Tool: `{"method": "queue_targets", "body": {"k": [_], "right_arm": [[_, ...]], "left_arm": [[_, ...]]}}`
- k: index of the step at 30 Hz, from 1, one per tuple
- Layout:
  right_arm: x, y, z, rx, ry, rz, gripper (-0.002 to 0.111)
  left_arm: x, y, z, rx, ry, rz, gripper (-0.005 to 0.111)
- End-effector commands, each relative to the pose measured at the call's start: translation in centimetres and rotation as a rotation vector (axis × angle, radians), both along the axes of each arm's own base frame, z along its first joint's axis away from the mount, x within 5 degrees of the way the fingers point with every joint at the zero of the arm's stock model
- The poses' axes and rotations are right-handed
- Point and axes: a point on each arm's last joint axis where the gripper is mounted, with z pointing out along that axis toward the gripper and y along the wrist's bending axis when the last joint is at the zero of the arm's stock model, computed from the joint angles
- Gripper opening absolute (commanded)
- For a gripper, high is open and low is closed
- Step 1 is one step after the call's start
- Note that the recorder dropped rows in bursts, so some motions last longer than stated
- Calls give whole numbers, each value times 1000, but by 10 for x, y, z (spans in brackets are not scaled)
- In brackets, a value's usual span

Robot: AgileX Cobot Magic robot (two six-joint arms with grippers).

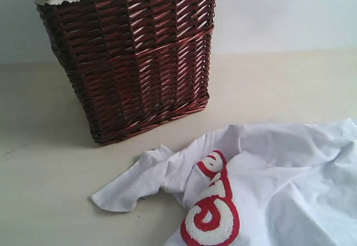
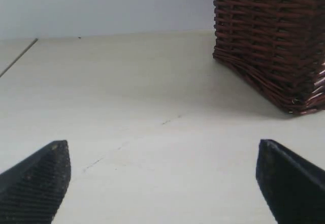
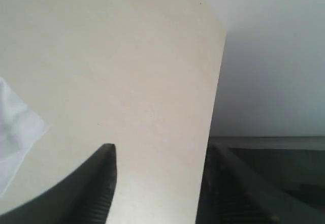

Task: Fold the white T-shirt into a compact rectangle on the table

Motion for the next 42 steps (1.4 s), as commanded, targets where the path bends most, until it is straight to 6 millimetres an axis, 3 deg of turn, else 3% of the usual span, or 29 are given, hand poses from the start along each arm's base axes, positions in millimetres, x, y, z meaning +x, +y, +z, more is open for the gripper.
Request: {"method": "queue_targets", "body": {"k": [1, 4, 7, 10, 13, 16, 21, 29, 32, 37, 42], "right_arm": [[-3, 10, -2, 147, 38, 36, 65], [-18, 41, 9, 425, 142, 190, 59], [-45, 82, 12, 638, 387, 521, 31], [-61, 112, 2, 669, 537, 708, 2], [-63, 123, -23, 581, 627, 688, 0], [-65, 122, -53, 479, 757, 642, 0], [-71, 110, -82, 387, 947, 588, 0], [-96, 81, -81, 112, 1332, 596, 0], [-99, 70, -76, -2, 1397, 563, 0], [-91, 72, -65, -25, 1240, 565, 0], [-71, 83, -37, 11, 817, 549, 0]], "left_arm": [[0, 0, 1, -9, -12, 4, 94], [0, 0, 1, -9, -12, 4, 94], [0, 0, 1, -9, -12, 4, 94], [0, 0, 1, -9, -12, 4, 94], [0, 0, 1, -9, -12, 4, 94], [0, 0, 1, -9, -12, 4, 94], [0, 0, 1, -9, -12, 4, 94], [0, 0, 1, -9, -12, 4, 94], [0, 0, 1, -9, -12, 4, 94], [0, 0, 1, -9, -12, 4, 94], [0, 0, 1, -9, -12, 4, 94]]}}
